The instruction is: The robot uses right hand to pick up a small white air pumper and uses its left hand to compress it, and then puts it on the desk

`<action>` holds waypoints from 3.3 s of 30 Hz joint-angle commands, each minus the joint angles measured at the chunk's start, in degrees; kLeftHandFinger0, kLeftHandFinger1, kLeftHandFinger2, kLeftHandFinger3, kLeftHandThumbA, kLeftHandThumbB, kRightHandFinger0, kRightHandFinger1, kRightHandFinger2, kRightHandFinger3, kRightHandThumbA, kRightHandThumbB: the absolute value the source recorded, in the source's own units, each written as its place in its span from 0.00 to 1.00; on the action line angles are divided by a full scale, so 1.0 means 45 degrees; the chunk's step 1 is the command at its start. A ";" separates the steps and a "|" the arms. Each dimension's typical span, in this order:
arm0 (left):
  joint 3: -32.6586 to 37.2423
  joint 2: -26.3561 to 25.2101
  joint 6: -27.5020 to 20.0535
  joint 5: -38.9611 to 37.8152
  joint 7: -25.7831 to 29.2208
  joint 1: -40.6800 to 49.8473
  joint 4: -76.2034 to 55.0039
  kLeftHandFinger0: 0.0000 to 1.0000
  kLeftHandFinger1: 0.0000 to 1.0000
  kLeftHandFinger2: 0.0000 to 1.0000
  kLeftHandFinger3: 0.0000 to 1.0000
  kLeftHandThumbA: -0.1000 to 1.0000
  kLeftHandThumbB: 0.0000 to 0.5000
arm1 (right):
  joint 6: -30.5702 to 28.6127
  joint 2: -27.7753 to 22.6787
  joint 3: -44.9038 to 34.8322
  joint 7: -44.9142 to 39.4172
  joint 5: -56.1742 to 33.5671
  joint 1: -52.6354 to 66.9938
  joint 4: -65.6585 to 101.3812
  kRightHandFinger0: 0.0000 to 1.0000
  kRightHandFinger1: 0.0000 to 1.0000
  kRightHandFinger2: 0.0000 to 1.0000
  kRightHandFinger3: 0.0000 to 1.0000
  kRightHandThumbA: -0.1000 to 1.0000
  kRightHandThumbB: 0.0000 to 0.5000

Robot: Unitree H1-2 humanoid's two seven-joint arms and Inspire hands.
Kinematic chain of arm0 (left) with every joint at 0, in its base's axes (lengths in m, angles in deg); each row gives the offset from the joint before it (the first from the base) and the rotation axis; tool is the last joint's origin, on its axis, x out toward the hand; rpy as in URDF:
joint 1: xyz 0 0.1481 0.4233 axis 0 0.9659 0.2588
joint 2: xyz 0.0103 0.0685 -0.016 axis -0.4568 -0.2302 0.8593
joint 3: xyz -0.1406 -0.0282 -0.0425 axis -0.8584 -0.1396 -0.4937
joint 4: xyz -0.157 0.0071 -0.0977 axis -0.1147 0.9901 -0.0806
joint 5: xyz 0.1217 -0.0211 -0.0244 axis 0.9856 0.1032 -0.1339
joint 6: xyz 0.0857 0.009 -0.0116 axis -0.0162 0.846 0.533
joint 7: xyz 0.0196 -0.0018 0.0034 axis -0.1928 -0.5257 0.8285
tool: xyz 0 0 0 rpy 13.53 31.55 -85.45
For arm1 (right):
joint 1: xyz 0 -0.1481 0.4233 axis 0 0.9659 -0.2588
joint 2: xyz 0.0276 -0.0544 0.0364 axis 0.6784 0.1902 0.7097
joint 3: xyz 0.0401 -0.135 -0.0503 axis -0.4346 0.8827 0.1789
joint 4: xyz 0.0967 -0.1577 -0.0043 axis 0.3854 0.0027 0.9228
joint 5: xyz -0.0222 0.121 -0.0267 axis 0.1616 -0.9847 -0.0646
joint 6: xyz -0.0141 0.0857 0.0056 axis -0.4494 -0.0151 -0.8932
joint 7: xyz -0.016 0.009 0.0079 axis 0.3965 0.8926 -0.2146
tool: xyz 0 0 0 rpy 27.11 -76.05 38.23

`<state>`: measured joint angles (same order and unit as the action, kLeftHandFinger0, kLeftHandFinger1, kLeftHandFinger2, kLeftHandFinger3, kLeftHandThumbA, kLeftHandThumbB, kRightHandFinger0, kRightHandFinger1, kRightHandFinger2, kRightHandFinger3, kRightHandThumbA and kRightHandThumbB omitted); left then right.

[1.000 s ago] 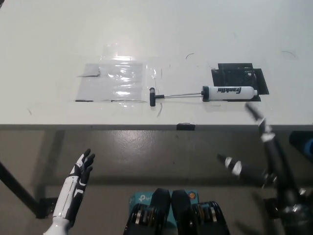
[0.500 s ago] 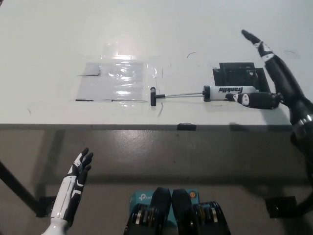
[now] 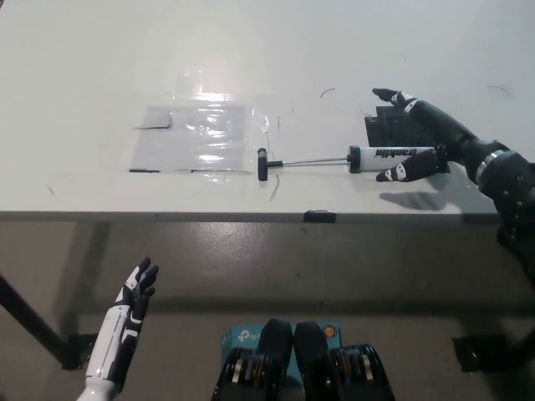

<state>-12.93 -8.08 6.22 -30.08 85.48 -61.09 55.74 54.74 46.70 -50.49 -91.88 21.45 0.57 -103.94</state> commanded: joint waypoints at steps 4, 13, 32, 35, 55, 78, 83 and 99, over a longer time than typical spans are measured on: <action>0.0016 -0.0147 -0.0497 -0.0196 -0.0167 0.0136 -0.0386 1.00 1.00 1.00 1.00 1.00 0.29 | -0.0224 -0.0164 -0.0339 -0.0995 -0.0651 -0.1591 -0.1322 1.00 1.00 1.00 1.00 1.00 0.66; 0.0009 -0.0213 -0.0492 -0.0123 -0.0235 0.0227 -0.0440 1.00 1.00 1.00 1.00 1.00 0.30 | -0.0429 -0.0019 -0.0283 -0.1051 -0.0529 -0.2321 -0.2530 1.00 1.00 1.00 1.00 1.00 0.67; 0.0030 -0.0333 -0.0509 -0.0126 -0.0323 0.0274 -0.0535 1.00 1.00 1.00 1.00 1.00 0.34 | -0.0613 0.0532 0.1617 -0.1216 0.0908 -0.4443 -0.5965 1.00 1.00 1.00 1.00 1.00 0.84; 0.0016 -0.0350 -0.0502 -0.0152 -0.0321 0.0284 -0.0594 1.00 1.00 1.00 1.00 1.00 0.35 | -0.0801 0.0545 0.2124 -0.1312 0.1219 -0.4791 -0.6359 1.00 1.00 1.00 1.00 1.00 0.81; -0.0091 -0.0515 -0.0542 -0.0212 -0.0269 0.0154 -0.0621 1.00 1.00 1.00 1.00 1.00 0.36 | -0.1366 0.0748 0.3024 -0.2800 0.1535 -0.6169 -0.7594 1.00 1.00 1.00 1.00 1.00 0.61; -0.0126 -0.0589 -0.0411 -0.0086 -0.0253 0.0163 -0.0787 1.00 1.00 1.00 1.00 1.00 0.28 | -0.1539 0.1245 0.3387 -0.3515 0.2033 -0.6663 -0.9132 1.00 1.00 1.00 1.00 1.00 0.64; -0.0114 -0.0622 -0.0600 0.0036 -0.0212 0.0183 -0.0747 1.00 1.00 1.00 1.00 1.00 0.25 | -0.1040 0.1414 0.3474 -0.3650 0.2185 -0.6734 -0.9380 1.00 1.00 1.00 1.00 1.00 0.70; -0.0216 -0.0673 -0.0768 -0.0017 -0.0168 -0.0013 -0.0703 1.00 1.00 1.00 1.00 1.00 0.28 | -0.0979 0.1653 0.4769 -0.0437 0.3808 -0.6351 -0.9801 0.56 0.62 0.62 0.36 0.00 0.43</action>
<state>-13.52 -9.90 5.22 -30.04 84.93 -60.26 54.26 50.37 54.43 -30.22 -99.76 35.50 -25.35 -147.77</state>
